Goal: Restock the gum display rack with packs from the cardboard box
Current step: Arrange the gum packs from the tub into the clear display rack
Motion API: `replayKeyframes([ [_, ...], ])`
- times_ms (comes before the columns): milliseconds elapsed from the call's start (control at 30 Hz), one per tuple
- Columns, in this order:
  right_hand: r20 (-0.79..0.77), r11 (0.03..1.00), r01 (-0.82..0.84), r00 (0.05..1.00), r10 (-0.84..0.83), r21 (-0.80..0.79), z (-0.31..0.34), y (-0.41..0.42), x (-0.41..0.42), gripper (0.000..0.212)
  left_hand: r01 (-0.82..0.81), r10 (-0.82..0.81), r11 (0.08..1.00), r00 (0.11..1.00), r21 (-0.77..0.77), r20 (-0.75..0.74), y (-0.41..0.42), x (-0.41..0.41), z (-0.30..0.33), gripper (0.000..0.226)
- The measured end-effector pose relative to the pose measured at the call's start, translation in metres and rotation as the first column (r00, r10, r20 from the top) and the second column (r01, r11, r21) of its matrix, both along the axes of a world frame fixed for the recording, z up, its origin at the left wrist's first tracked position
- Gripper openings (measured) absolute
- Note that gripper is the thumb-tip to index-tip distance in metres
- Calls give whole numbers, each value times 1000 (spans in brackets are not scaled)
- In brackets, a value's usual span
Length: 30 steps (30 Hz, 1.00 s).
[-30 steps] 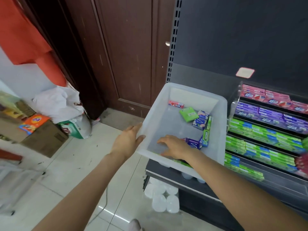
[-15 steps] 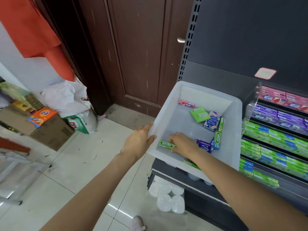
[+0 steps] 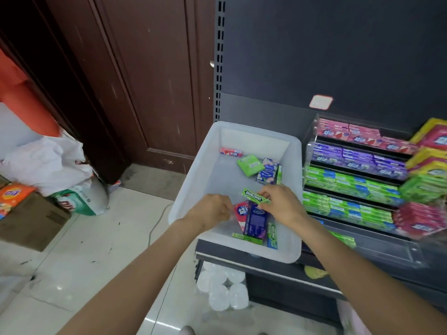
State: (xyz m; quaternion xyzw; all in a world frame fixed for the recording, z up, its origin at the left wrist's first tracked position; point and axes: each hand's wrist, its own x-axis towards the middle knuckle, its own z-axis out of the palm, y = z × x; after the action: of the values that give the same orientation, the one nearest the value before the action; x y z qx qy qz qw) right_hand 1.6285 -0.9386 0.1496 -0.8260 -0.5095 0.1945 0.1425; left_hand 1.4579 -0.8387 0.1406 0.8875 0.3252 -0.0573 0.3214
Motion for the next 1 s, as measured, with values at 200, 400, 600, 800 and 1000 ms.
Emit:
replayKeyframes([
  [200,10,1000,-1,1000,1,18,2,-15,-2,34,64,-100,981,976,-183,-194,-2,21,-16,20],
  [400,23,1000,10,1000,-10,25,5,-22,-4,35,102,-173,950,959,-296,-225,-3,26,-30,26],
  [600,44,999,14,999,-15,32,4,-25,-1,33,110,-178,951,959,-290,-221,-6,29,-38,23],
  [800,50,998,31,998,-33,46,1,-26,5,32,61,-102,964,984,-258,-149,-1,28,-38,14],
  [1000,-48,977,112,993,-105,180,6,-28,17,21,-132,191,944,966,-301,174,3,28,-9,12],
])
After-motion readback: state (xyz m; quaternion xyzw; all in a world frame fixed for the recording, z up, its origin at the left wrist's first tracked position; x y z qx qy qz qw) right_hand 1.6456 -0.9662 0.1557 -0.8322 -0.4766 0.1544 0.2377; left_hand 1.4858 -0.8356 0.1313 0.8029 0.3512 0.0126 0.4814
